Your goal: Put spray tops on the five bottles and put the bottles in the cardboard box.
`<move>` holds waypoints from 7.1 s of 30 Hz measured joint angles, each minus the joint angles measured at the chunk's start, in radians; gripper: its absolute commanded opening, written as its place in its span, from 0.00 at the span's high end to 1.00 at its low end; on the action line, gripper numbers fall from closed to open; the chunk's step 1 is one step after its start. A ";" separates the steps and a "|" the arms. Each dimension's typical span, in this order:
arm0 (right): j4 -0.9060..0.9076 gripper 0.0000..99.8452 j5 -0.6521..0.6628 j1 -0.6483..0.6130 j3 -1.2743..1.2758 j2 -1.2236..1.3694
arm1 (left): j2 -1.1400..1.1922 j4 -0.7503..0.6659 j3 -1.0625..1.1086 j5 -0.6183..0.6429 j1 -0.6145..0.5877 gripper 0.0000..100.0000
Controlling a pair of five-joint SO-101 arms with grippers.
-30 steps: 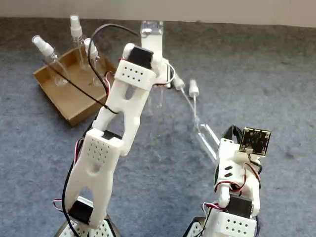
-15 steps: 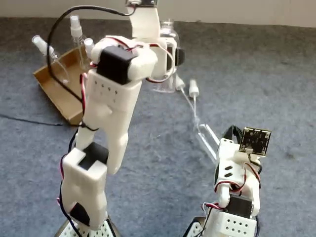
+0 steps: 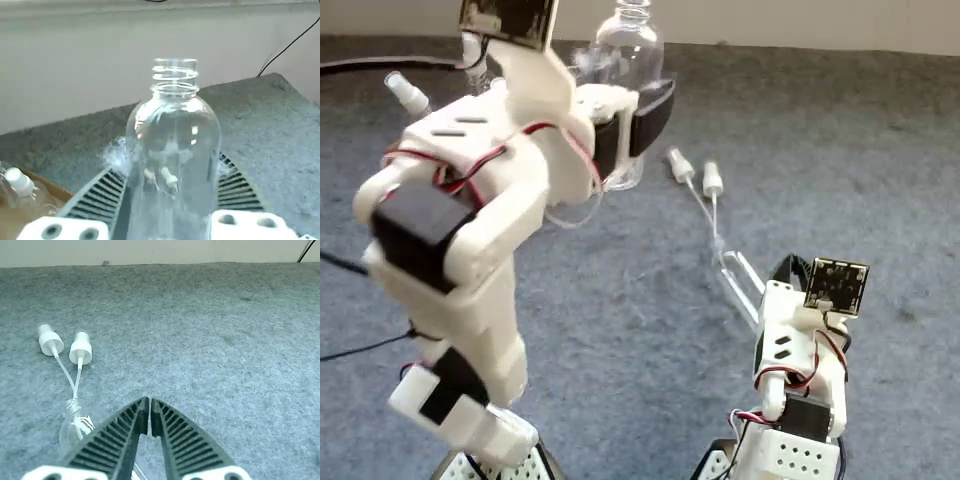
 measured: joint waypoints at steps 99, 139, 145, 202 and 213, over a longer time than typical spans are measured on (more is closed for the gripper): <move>0.704 0.78 0.092 -0.325 -2.800 2.885 | -1.392 -1.811 2.905 -0.057 -0.071 0.94; 0.802 0.97 0.091 -0.324 -2.989 3.027 | -1.392 -1.777 2.905 -0.057 -0.071 0.93; 0.941 0.97 0.092 -0.325 -3.178 3.027 | -1.392 -1.777 2.905 -0.057 -0.071 0.93; 1.100 0.97 0.008 -0.473 -3.296 2.222 | -1.392 -1.774 2.905 -0.057 0.055 0.94; 1.100 0.97 -0.104 -0.471 -3.328 1.918 | -1.392 -1.774 2.905 -0.057 0.063 0.94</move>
